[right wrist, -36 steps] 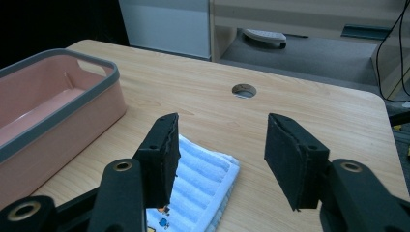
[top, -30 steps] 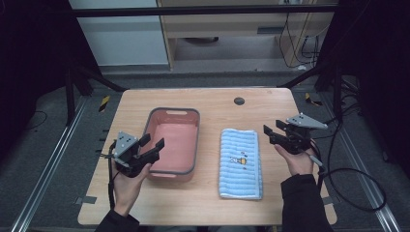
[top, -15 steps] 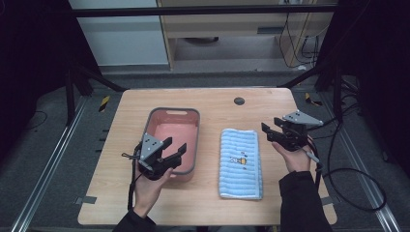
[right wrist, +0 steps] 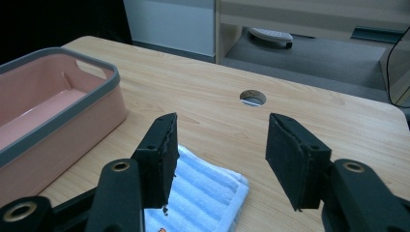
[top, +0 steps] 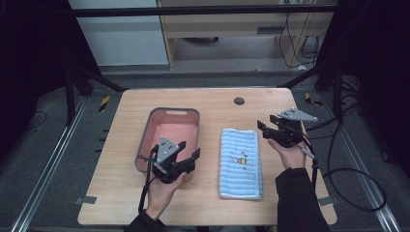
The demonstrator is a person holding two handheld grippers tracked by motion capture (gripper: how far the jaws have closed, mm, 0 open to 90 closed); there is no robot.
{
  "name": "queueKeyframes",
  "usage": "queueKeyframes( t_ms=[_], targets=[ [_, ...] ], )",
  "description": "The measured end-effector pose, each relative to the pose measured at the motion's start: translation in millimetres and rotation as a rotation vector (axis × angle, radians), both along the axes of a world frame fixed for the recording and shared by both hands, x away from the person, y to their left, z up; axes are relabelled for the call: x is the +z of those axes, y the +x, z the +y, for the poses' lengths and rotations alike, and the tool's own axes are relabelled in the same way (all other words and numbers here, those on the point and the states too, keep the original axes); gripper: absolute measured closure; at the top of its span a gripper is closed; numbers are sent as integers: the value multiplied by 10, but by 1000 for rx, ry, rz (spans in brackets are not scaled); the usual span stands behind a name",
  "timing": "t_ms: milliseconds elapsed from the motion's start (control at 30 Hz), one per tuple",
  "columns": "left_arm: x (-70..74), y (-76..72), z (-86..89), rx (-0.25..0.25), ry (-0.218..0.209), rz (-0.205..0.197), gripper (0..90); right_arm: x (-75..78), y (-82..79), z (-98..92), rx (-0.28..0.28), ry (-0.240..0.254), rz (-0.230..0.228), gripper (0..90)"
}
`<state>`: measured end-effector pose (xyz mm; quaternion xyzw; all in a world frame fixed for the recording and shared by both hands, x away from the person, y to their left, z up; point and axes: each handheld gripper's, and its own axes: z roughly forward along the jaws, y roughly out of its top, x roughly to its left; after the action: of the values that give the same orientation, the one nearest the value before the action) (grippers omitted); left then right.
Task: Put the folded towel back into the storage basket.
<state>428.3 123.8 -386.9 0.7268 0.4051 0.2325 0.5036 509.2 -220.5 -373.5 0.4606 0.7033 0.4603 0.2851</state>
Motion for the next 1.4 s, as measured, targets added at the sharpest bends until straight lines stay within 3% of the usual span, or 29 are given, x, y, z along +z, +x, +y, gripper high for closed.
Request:
queueKeyframes(
  t_ms=[567,867,1400],
  targets=[
    [-245,-65,-436,-87,59,28,418,-162,173,11,8,-13,27,346],
    [-351,-86,-544,-109,76,46,413,-251,214,-12,-1,-8,42,342],
    [-702,-49,-707,-130,128,114,399,-554,360,-83,-18,-3,94,356]
  ],
)
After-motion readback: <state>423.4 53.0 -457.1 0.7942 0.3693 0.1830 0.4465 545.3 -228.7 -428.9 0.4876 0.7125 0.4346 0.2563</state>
